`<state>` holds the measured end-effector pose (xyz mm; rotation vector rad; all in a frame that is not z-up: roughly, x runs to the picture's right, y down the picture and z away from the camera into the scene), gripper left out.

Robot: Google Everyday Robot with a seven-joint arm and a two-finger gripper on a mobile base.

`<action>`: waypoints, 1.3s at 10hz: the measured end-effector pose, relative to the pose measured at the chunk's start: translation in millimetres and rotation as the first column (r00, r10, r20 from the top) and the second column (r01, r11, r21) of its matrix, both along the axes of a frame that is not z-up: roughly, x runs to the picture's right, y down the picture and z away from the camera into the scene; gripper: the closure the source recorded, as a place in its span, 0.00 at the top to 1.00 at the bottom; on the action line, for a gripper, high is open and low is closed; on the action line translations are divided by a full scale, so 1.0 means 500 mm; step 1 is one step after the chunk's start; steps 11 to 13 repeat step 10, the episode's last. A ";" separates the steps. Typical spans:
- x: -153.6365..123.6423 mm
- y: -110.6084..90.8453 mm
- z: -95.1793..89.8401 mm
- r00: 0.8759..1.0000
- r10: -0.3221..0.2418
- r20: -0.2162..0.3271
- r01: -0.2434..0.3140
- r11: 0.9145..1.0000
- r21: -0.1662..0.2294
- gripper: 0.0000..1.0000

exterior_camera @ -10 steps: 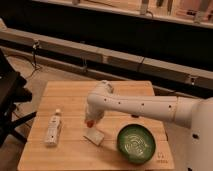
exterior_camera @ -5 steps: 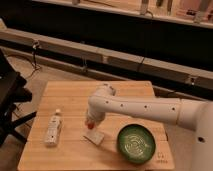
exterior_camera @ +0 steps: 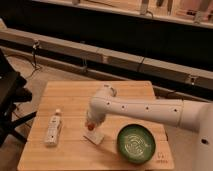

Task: Place the pepper on the white sponge

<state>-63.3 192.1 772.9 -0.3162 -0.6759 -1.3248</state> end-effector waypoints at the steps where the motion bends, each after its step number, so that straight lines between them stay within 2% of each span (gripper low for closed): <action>1: 0.001 0.002 -0.002 1.000 0.002 0.001 -0.002 1.000 -0.001 0.01; 13: 0.012 0.018 -0.013 1.000 0.011 0.028 -0.011 1.000 -0.006 0.01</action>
